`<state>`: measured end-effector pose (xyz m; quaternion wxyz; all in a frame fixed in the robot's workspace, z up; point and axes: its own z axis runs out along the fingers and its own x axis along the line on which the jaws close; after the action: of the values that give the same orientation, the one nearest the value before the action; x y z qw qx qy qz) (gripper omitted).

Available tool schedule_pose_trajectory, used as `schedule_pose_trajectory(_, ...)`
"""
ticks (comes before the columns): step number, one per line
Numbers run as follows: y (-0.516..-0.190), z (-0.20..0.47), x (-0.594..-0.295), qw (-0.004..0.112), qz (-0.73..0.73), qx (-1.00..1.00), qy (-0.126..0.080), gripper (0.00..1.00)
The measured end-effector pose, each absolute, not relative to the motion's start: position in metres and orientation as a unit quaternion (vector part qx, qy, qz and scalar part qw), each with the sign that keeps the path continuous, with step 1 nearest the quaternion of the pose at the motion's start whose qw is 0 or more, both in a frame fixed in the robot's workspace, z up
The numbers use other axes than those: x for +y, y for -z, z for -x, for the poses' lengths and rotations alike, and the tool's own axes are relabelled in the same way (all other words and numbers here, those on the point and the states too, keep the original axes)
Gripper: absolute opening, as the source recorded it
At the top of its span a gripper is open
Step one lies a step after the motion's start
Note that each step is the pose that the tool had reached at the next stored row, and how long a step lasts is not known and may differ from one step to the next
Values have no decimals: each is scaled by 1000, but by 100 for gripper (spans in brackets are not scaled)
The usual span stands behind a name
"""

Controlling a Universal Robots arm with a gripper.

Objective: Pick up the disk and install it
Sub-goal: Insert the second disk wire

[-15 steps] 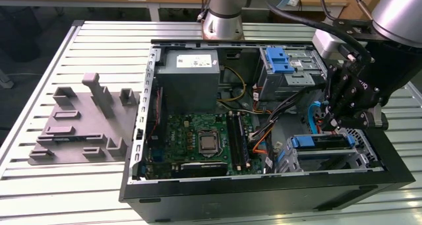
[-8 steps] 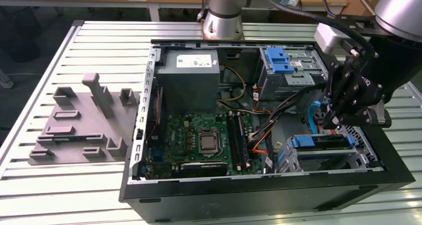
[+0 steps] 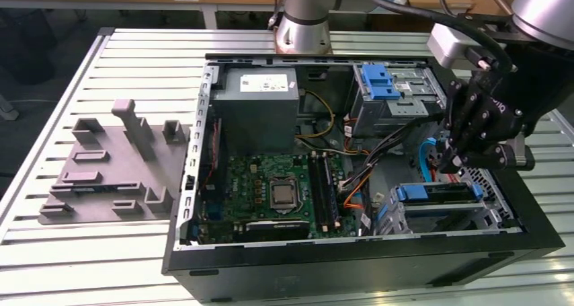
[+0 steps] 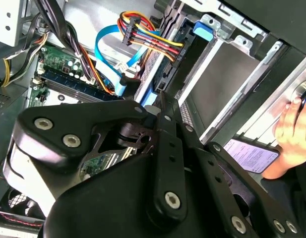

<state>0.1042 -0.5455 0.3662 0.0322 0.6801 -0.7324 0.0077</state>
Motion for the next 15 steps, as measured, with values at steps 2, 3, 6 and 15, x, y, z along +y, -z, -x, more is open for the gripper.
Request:
schedule_pose_trajectory(2,-366,-103,-546,32,-680,-732,-8,11)
schedule_pose_trajectory(3,-367,-103,-546,32,-680,-732,-8,11)
schedule_pose_trajectory(6,-369,-103,-545,32,-680,-732,-8,11)
schedule_pose_trajectory(15,-379,-103,-543,32,-680,-732,-8,11)
